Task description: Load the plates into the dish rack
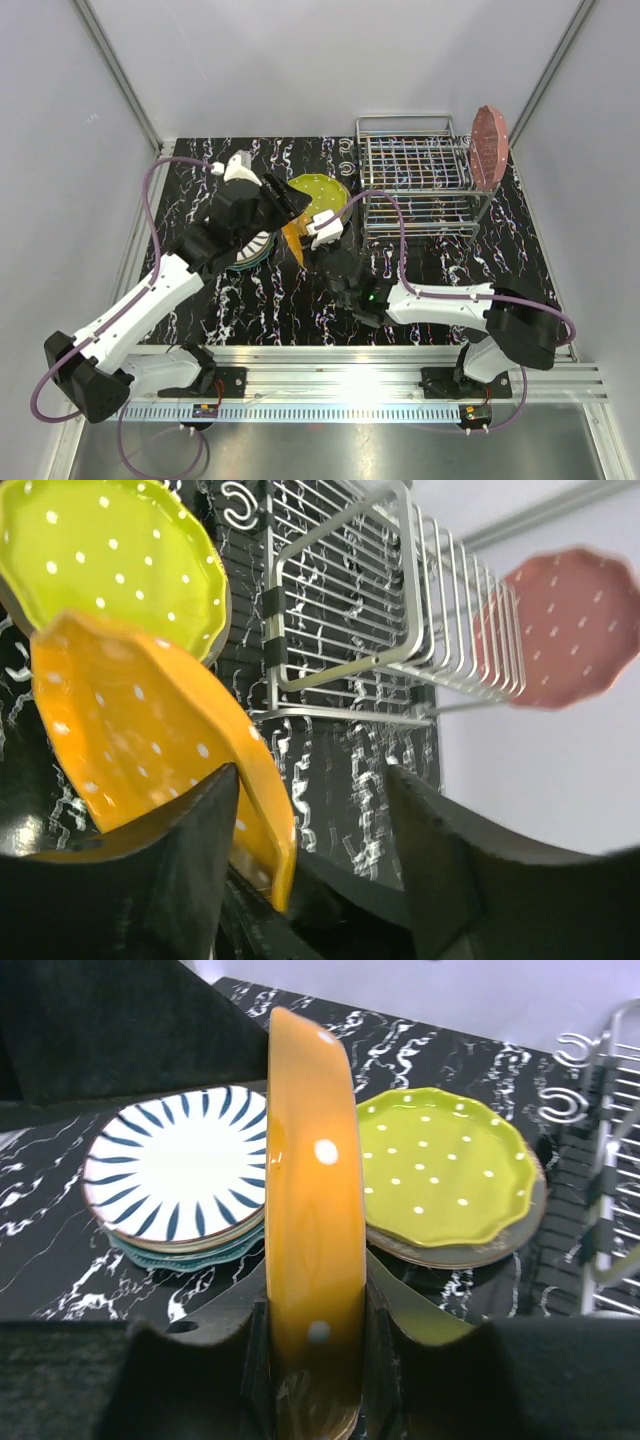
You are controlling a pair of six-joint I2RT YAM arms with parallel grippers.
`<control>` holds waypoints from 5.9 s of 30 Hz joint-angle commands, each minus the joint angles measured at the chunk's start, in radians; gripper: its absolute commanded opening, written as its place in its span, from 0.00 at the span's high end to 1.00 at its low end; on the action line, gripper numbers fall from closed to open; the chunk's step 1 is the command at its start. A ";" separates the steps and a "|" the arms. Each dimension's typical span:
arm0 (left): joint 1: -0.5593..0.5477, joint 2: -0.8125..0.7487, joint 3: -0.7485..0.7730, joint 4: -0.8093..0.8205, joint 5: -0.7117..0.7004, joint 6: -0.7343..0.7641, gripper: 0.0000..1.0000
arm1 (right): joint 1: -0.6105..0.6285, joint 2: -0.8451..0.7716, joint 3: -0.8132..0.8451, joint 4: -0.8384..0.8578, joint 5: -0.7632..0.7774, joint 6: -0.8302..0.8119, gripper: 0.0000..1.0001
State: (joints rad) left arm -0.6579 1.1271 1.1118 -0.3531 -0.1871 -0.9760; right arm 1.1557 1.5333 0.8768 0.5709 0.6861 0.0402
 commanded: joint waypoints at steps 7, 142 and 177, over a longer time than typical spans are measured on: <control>0.001 0.034 0.267 -0.070 0.019 0.370 0.14 | -0.048 -0.171 -0.021 -0.048 0.098 0.061 1.00; -0.022 -0.306 -0.193 -0.006 -0.318 0.855 0.01 | -1.061 -0.286 0.389 -0.382 -0.318 -0.359 0.41; -0.022 -0.316 -0.190 -0.009 -0.307 0.853 0.01 | -1.061 -0.441 0.484 -0.821 -0.369 -0.100 0.54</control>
State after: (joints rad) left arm -0.6754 0.8204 0.9226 -0.4088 -0.5076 -0.1303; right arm 0.1017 1.1091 1.3689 -0.2131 0.3367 -0.1043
